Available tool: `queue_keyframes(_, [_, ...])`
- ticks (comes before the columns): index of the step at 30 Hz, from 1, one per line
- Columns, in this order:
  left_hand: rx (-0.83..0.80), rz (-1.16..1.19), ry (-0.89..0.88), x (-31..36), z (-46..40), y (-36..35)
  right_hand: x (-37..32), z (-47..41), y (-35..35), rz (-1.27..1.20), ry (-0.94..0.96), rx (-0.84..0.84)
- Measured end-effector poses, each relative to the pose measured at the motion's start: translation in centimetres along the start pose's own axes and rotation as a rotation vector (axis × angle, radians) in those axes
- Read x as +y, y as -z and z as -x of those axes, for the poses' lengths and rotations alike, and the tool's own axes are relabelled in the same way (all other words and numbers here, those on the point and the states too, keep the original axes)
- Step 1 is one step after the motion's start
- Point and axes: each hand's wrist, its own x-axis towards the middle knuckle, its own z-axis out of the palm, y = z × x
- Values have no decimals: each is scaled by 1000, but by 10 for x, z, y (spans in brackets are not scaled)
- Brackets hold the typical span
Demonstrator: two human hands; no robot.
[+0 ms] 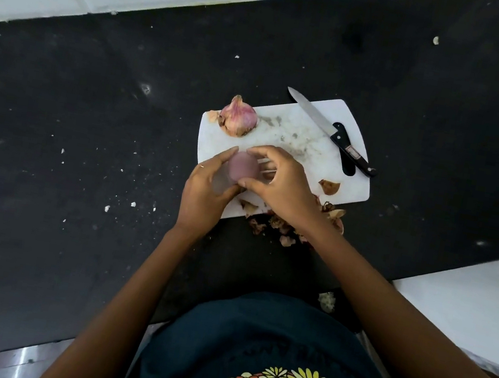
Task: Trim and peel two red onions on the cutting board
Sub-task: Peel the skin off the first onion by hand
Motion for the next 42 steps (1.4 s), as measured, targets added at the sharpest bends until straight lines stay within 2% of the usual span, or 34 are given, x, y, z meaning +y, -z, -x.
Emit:
queue_keyframes(10, [-18,-110,2,-21,-11,-4,2,-9,-6,151,77,6])
queue_keyframes(14, [-53,-130,14,-16,-5,-5,3,4,14,224,85,104])
queue_keyframes(17, [123,-201,-76,-1,17,-9,16,23,38,292,41,182])
queue_keyframes(20, [283,-190,-160,7,38,-17,34,43,54,330,-49,144])
queue_keyframes(21, [255,-199,-205,9,43,-19,38,49,56,347,-67,116])
queue_keyframes(23, [90,-218,-275,15,53,-26,43,58,54,378,-75,56])
queue_keyframes(26, [-139,-266,-252,16,56,-37,44,65,42,446,-33,-35])
queue_keyframes(31, [-295,-335,-301,15,56,-48,38,73,18,442,110,-92])
queue_keyframes(35, [-302,-285,-336,15,64,-41,38,88,9,332,165,-59])
queue_keyframes(42, [-164,-190,-315,16,69,-31,33,98,14,150,197,126])
